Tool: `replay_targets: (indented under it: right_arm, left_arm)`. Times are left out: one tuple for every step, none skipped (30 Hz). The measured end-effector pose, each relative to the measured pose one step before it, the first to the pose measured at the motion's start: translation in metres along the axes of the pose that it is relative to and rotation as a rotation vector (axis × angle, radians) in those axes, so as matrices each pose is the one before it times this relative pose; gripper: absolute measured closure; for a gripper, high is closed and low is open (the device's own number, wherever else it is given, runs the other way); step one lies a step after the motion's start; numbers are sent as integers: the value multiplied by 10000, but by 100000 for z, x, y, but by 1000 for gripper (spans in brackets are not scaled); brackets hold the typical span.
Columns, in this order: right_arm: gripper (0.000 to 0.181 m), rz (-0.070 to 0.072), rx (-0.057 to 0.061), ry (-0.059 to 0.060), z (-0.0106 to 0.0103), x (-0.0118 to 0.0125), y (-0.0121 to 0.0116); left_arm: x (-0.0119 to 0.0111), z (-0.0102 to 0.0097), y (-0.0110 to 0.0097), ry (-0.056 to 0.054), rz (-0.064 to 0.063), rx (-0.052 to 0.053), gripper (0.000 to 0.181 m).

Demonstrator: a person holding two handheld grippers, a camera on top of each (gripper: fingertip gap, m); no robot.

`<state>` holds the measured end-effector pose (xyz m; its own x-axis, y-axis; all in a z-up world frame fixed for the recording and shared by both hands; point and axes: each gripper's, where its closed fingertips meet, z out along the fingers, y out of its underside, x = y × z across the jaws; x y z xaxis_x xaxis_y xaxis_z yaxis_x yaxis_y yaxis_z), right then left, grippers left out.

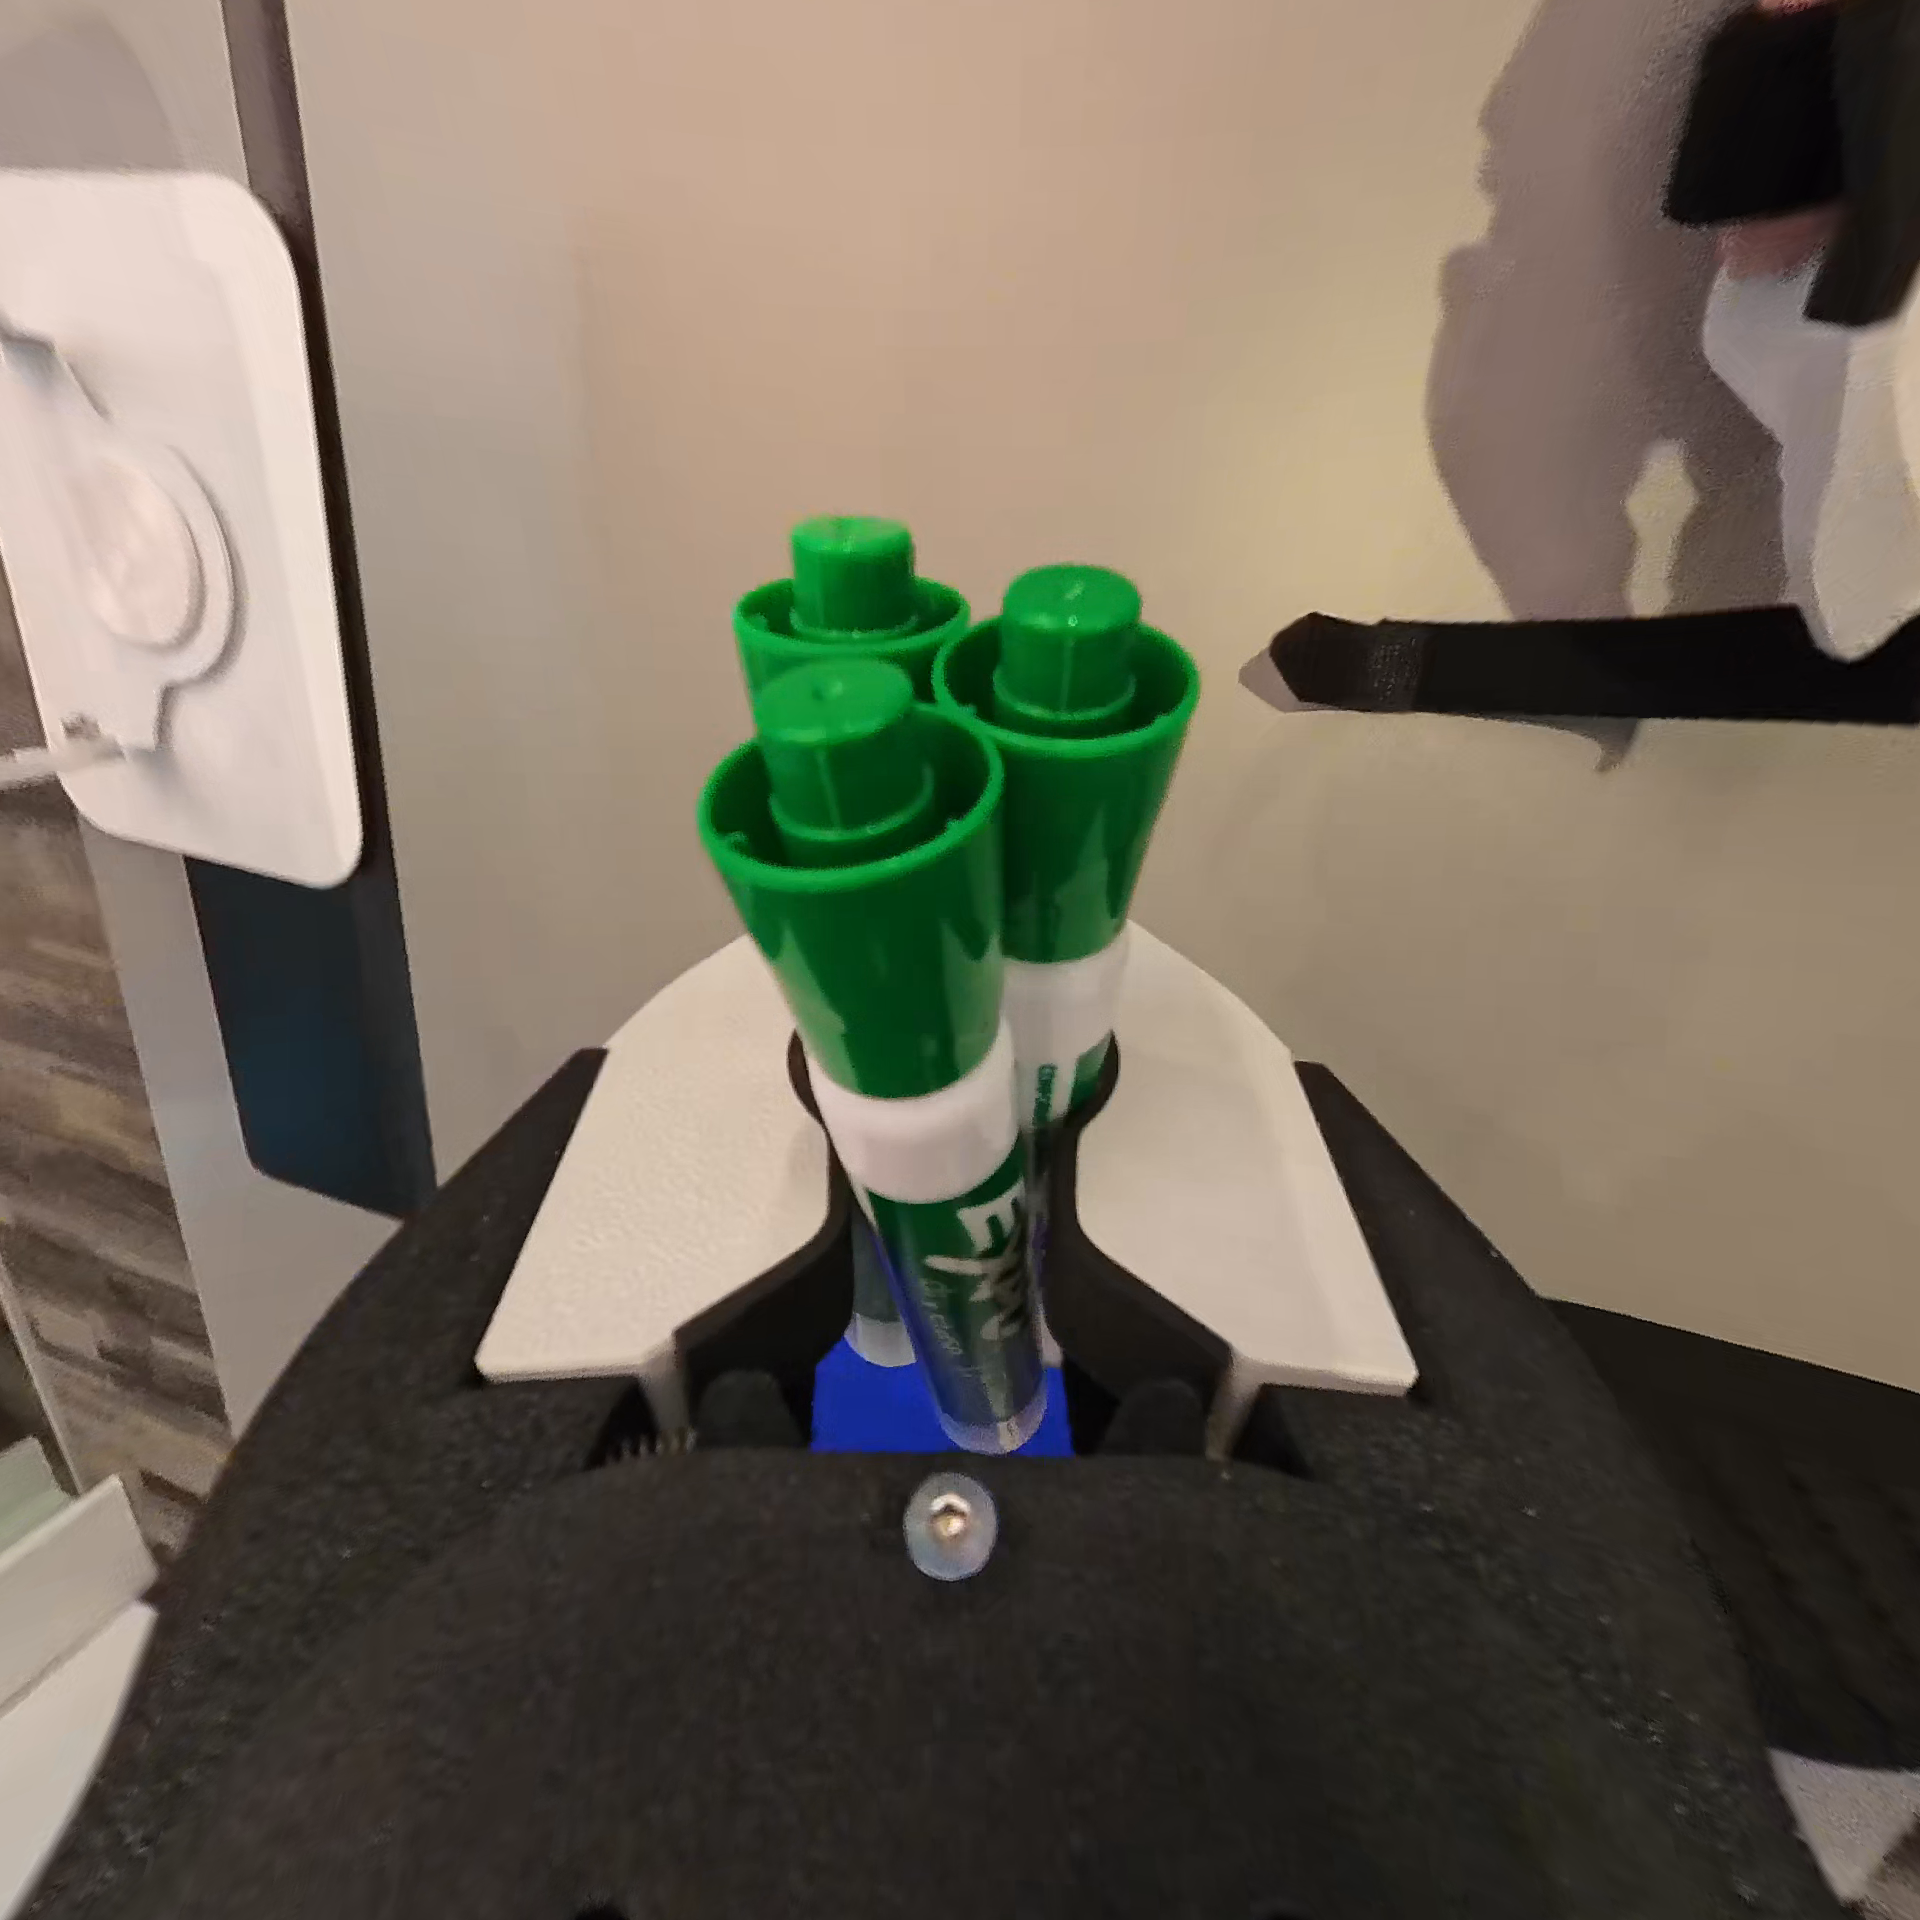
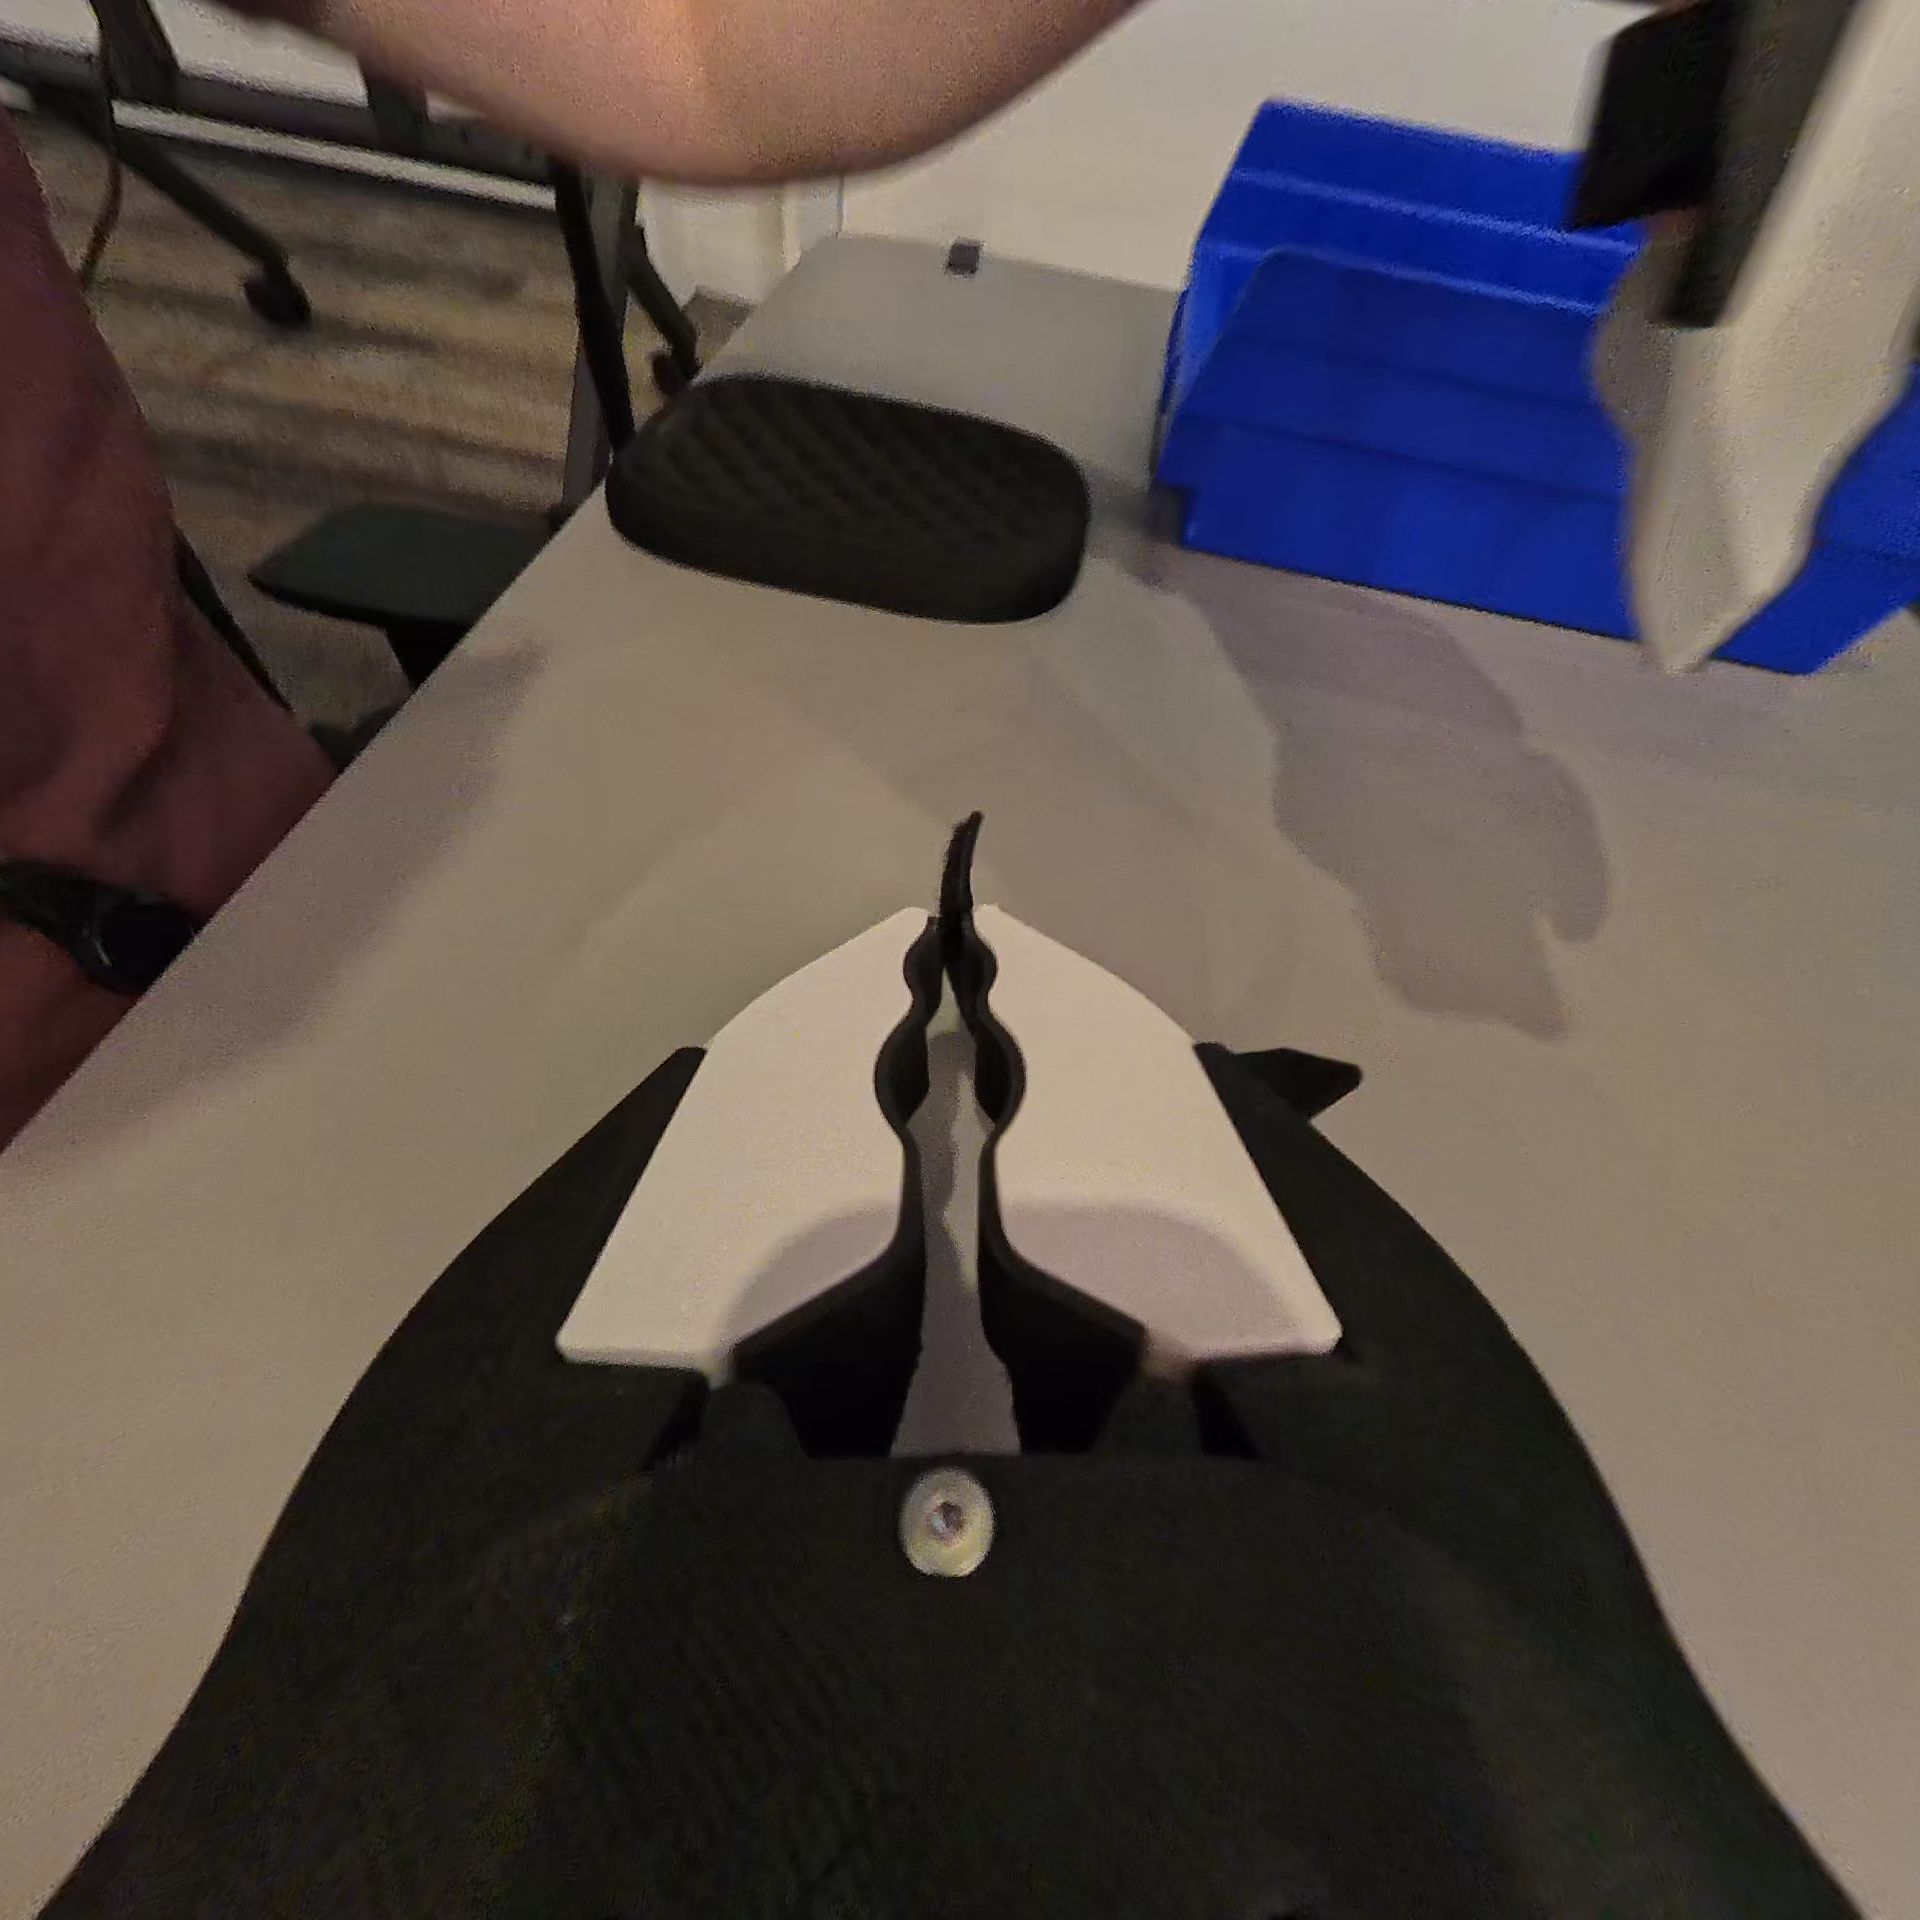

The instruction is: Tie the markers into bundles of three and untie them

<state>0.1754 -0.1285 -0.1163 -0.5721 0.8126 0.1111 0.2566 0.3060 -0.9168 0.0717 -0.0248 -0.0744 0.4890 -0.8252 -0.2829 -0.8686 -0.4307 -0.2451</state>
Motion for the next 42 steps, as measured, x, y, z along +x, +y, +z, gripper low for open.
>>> replay_targets:
  right_arm:
    - [178, 238, 283, 143, -678, 519, -162]
    - [178, 231, 286, 174, -596, 621, -186]
    - [178, 224, 271, 151, -504, 649, -211]
    - [178, 211, 245, 141, -418, 632, -221]
    - [178, 181, 218, 137, -346, 599, -209]
    - [178, 142, 174, 131, -278, 547, -168]
    - [178, 120, 112, 137, -228, 493, -72]
    - [178, 82, 58, 144, -182, 435, 12]
    - [178, 28, 9, 134, -135, 355, 73]
    - [178, 4, -27, 116, -102, 301, 107]
    - [178, 9, -33, 87, -76, 251, 118]
    - [178, 17, -21, 73, -60, 209, 91]
    - [178, 11, -9, 60, -61, 162, 56]
    - [178, 21, -9, 35, -61, 100, 56]
    - [178, 14, -3, 27, -65, 60, 39]
    - [178, -2, 3, 37, -74, 58, 25]
    - [178, 14, 3, 38, -75, 71, 15]
    - [178, 19, 22, 34, -77, 77, -6]
    - [178, 23, 35, 26, -81, 91, -30]
    - [178, 34, 20, 25, -74, 114, -25]
    - [178, 21, 9, 44, -82, 147, -11]
    - [178, 26, 31, 40, -65, 152, -61]
    - [178, 48, 52, -14, -48, 83, -152]
    - [178, 15, 19, -45, -36, 25, -229]
    - [178, -66, -20, -47, -41, -38, -347]
    - [178, -104, 1, -76, -53, -115, -573]
    - [178, -96, 105, -119, -64, -180, -864]
    - [178, -2, 178, -193, -63, -191, -1030]
    - [178, 216, 139, -322, -80, -132, -964]
    - [178, 449, 43, -555, -110, -142, -774]
    - [178, 574, 15, -719, -181, -123, -647]
    - [178, 691, -27, -841, -238, -106, -496]
    - [178, 644, -48, -721, -295, 119, -424]
    - [178, 461, -24, -602, -229, 183, -361]
    - [178, 395, -198, -663, -85, 20, -70]
    - [178, 340, -267, -426, -28, 352, 81]
    - [178, 297, -58, -368, 33, 462, -80]
    - [178, 336, 85, -497, 72, 400, -238]
    - [178, 328, 270, -331, 55, 695, -485]
    - [178, 372, 358, -275, 89, 803, -518]
    - [178, 472, 232, -582, 194, 288, -280]
    - [178, 532, 91, -601, 273, 165, -5]
  left_arm:
    - [167, 209, -465, 58, 235, 189, 140]
    - [223, 288, -344, 94, 222, 100, 140]
    - [333, 394, 9, 177, 239, -138, 140]
    - [203, 474, 208, 71, 304, -264, 140]
    - [116, 519, 193, -2, 292, -244, 140]
    - [411, 539, 172, 227, 155, -207, 139]
    - [509, 539, 123, 348, 78, -163, 140]
    - [259, 499, 98, 180, 172, -116, 140]
    - [166, 437, 199, 132, 200, -169, 140]
    - [207, 346, 417, 176, 209, -315, 140]
    - [48, 221, 385, 20, 303, -290, 140]
    - [430, 124, 375, 274, 176, -317, 140]
    - [282, 75, 304, 140, 197, -327, 140]
    - [-131, 39, 174, -180, 262, -301, 140]
    - [177, 59, 157, 53, 101, -300, 140]
    - [299, 88, 134, 133, 76, -291, 140]
    - [-220, 42, -22, -251, 152, -149, 140]
    - [-4, -13, 17, -90, 7, -84, 140]
    - [249, -28, 126, 103, -115, -56, 140]
    - [-181, -118, -41, -181, -51, 129, 140]
    - [65, -182, -36, 33, -68, 152, 140]
    - [357, -162, 287, 209, -122, -4, 140]
    - [65, -133, 561, -68, -64, -167, 140]
    - [-47, -74, 605, -192, -17, -153, 140]
    - [276, 12, 498, 81, -91, -109, 140]
    - [256, 79, 324, 115, -89, -44, 140]
    - [17, 98, 182, -8, 1, 20, 140]
    - [-38, 103, 108, -4, -4, 72, 140]
    - [-20, 74, 186, 48, -107, 38, 140]
    - [-91, 42, 305, 10, -111, -20, 140]
    - [-174, -34, 316, -57, -74, -9, 140]
    - [-228, -95, 224, -71, -94, 42, 140]
    - [-245, -168, 119, -50, -124, 102, 140]
    - [-135, -145, 8, 11, -122, 142, 140]
    - [-147, -101, -30, -22, -62, 135, 140]
    - [-149, -56, 6, -44, -63, 94, 140]
    - [-105, -5, 101, -18, -99, 19, 140]
    - [-94, 53, 193, -34, -52, -41, 140]
    - [-192, 61, 196, -99, -18, -43, 140]
    - [-227, 30, 78, -98, -25, 33, 140]
    - [-49, 19, -27, 46, -63, 95, 140]
    - [-104, 33, -12, 11, -39, 63, 140]
